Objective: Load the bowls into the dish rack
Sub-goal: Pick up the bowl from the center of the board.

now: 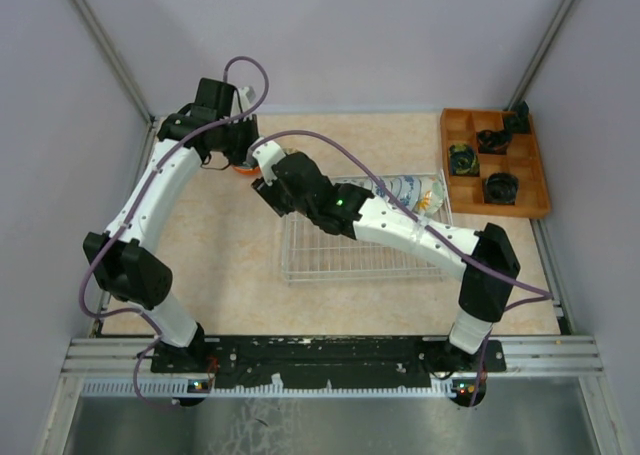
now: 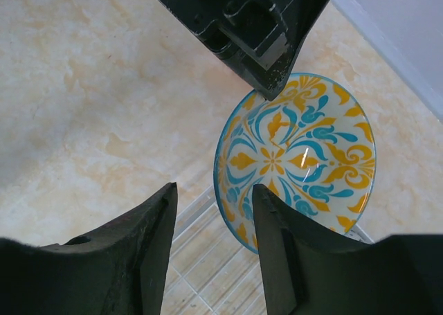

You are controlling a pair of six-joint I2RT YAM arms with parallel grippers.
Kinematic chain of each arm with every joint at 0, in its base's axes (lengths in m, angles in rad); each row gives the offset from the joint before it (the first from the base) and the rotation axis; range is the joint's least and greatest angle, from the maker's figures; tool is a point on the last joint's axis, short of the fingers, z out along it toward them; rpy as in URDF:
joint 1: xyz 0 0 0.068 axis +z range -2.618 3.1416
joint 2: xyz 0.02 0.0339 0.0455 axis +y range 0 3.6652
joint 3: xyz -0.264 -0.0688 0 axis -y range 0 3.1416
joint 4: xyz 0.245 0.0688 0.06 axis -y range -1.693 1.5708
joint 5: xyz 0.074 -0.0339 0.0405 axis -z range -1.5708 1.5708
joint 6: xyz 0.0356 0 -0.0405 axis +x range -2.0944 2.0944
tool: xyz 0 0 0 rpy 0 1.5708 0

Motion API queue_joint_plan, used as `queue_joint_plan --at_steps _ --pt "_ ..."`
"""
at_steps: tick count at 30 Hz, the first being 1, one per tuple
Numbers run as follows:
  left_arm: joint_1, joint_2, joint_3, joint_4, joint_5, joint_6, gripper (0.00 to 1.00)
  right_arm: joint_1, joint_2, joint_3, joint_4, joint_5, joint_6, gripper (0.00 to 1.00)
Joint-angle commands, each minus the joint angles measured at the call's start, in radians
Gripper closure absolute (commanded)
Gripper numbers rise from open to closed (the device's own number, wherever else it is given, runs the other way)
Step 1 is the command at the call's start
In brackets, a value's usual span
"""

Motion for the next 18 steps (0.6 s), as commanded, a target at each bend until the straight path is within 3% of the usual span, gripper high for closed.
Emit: queue_joint_plan --at_steps 1,14,18 --pt "-0.012 -0.046 0.039 -0.002 0.045 0.013 1.0 0.008 0.006 0.011 0.033 0.029 -0.012 0.53" --pt "-0.014 -0.053 0.051 -0.009 0.083 0.016 1.0 0.008 0.048 0.041 -0.005 0.023 -0.003 0.59" --pt "-0.015 -0.05 0.045 -0.004 0.081 0.015 1.0 0.008 0.042 0.036 0.0 0.018 0.004 0.87"
